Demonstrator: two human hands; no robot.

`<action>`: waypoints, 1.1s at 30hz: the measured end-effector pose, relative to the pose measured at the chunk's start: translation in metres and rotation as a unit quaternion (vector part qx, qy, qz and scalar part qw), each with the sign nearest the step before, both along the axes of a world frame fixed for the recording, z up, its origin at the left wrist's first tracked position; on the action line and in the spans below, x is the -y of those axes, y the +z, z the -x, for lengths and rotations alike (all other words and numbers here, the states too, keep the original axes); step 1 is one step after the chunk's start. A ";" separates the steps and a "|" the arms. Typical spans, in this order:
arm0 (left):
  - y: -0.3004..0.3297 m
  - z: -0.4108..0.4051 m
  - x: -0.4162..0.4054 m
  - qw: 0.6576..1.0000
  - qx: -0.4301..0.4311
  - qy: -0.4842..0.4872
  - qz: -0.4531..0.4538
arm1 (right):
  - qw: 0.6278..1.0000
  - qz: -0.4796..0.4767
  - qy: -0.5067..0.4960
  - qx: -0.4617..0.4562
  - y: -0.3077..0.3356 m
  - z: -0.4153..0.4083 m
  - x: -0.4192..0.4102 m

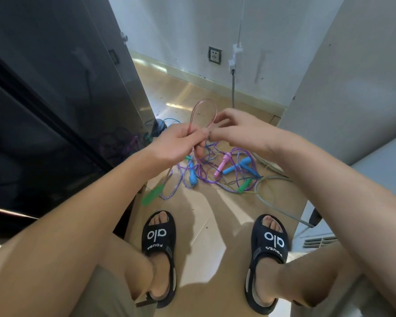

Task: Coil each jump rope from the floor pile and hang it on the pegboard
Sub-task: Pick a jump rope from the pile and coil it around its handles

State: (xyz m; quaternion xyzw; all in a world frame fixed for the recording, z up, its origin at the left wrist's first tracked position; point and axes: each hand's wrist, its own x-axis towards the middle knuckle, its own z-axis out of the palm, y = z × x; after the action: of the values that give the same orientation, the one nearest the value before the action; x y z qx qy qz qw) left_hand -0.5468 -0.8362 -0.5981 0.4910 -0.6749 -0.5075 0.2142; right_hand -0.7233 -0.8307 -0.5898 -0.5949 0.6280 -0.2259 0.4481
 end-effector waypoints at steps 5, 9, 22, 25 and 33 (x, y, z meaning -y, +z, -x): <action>-0.001 -0.001 0.001 0.997 -0.061 0.036 -0.002 | 0.978 -0.092 0.183 -0.026 -0.017 -0.013 -0.009; 0.000 -0.007 0.004 0.997 -0.030 0.075 0.019 | 0.987 -0.082 0.129 0.060 -0.009 -0.013 -0.010; -0.010 -0.007 -0.007 0.980 0.136 -0.140 0.025 | 0.919 -0.054 -0.115 0.373 0.028 0.002 0.002; -0.013 -0.016 -0.002 0.971 0.182 -0.138 0.065 | 0.952 0.006 -0.202 0.230 0.025 0.024 0.012; -0.006 -0.017 -0.001 0.983 0.133 -0.096 0.085 | 0.938 0.073 -0.129 -0.314 -0.002 0.047 0.006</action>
State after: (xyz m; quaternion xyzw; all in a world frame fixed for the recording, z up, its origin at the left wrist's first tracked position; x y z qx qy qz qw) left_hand -0.5298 -0.8350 -0.6041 0.4667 -0.7822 -0.3966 0.1143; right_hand -0.7706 -0.8366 -0.5916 -0.5806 0.7897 -0.1291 0.1504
